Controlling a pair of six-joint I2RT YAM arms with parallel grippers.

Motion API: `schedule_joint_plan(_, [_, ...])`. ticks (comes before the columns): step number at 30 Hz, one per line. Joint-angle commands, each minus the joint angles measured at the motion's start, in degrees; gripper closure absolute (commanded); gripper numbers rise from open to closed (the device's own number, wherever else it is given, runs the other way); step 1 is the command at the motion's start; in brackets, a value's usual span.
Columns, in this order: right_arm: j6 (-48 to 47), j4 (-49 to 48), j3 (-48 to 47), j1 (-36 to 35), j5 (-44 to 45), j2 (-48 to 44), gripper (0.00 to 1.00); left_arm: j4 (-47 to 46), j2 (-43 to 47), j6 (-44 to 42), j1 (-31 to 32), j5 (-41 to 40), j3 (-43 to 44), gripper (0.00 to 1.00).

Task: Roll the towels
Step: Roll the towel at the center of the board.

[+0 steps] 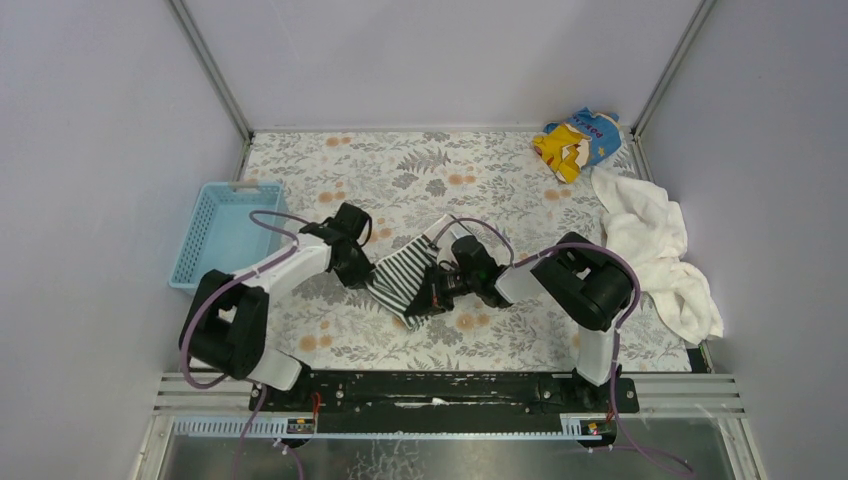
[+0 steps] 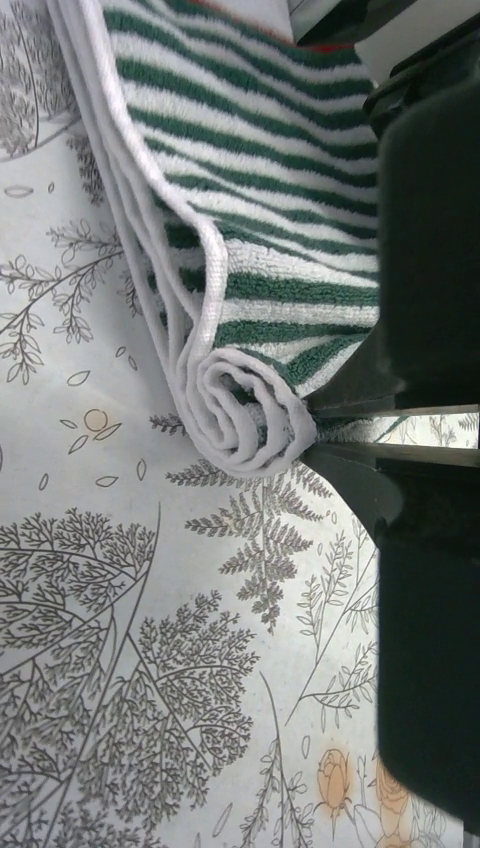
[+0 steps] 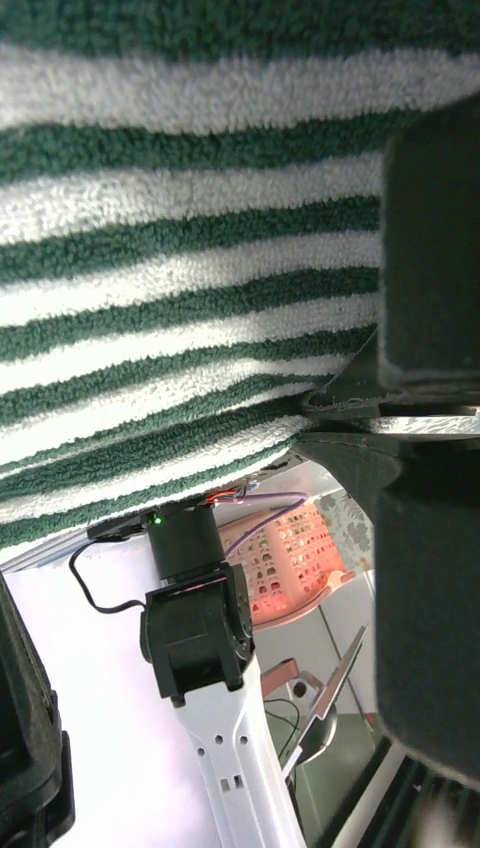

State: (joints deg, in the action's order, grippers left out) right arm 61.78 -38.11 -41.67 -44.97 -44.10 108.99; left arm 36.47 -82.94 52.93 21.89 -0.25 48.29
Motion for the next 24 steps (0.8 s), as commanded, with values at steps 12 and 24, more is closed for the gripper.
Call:
schedule_joint_plan(12, [-3.36, 7.87, 1.56, -0.03, 3.92, 0.76, 0.86, 8.70, -17.06, -7.48, 3.77, -7.90, 13.00, 0.90])
schedule_joint_plan(24, [-30.62, 34.76, -4.17, -6.18, 25.77, -15.86, 0.44, 8.70, -21.89, -7.93, 5.20, -8.98, 14.37, 0.87])
